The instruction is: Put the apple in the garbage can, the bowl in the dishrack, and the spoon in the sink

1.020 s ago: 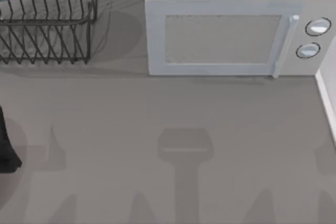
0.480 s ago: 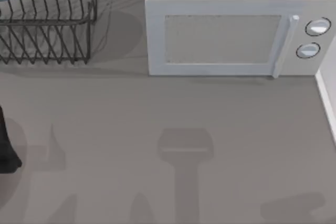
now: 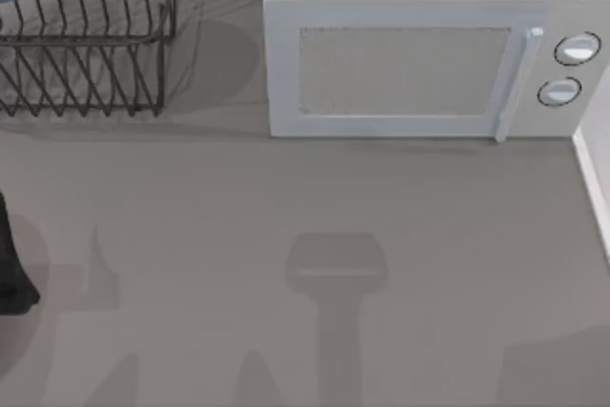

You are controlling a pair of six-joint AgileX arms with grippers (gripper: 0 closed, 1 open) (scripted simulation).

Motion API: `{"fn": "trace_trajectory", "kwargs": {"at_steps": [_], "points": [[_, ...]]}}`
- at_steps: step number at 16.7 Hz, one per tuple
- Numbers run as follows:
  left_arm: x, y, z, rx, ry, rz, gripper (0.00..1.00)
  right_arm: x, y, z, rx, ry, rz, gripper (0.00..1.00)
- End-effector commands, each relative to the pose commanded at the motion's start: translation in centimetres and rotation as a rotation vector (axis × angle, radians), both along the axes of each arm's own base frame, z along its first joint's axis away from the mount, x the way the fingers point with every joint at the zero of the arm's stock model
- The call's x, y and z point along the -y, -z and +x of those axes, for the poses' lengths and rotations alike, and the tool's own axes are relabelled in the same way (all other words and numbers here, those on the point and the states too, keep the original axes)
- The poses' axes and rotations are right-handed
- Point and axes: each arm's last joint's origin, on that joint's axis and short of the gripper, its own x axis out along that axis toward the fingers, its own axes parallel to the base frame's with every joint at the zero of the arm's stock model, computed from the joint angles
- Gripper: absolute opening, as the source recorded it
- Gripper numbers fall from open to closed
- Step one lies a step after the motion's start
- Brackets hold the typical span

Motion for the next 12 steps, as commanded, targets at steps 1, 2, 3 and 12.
{"fn": "trace_trajectory", "kwargs": {"at_steps": [1,2,3,12], "points": [[0.0,0.0,0.0,0.0,0.0,0.0,1.0,0.0,0.0,0.0,-0.001,0.0,0.0,1.0],[0.0,0.0,0.0,0.0,0.0,0.0,1.0,0.0,0.0,0.0,-0.001,0.0,0.0,1.0],[0.0,0.0,0.0,0.0,0.0,0.0,1.0,0.0,0.0,0.0,-0.001,0.0,0.0,1.0],[0.0,0.0,0.0,0.0,0.0,0.0,1.0,0.2,5.9,0.7,0.006,0.0,-0.002,1.0]]}}
